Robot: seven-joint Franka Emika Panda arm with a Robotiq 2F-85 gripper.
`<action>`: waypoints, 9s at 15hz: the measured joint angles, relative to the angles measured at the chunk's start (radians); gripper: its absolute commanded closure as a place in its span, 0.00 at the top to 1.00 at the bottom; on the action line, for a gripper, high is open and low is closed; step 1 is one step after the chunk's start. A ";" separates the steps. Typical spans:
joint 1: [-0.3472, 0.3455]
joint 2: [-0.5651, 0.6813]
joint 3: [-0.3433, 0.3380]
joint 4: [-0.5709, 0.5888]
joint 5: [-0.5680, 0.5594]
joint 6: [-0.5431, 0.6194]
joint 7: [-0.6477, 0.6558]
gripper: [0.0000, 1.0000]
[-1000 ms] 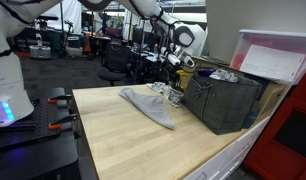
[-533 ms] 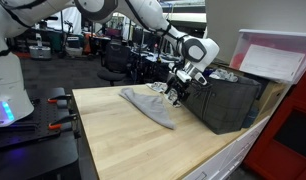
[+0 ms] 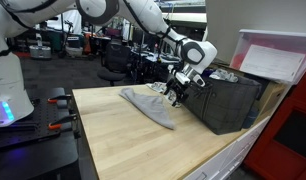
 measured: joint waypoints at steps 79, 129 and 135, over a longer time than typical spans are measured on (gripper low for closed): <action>-0.108 0.478 0.056 0.613 -0.060 -0.064 0.134 0.01; 0.423 0.347 0.077 0.619 -0.131 -0.445 -0.096 0.01; 0.487 0.332 0.087 0.620 -0.131 -0.488 -0.215 0.01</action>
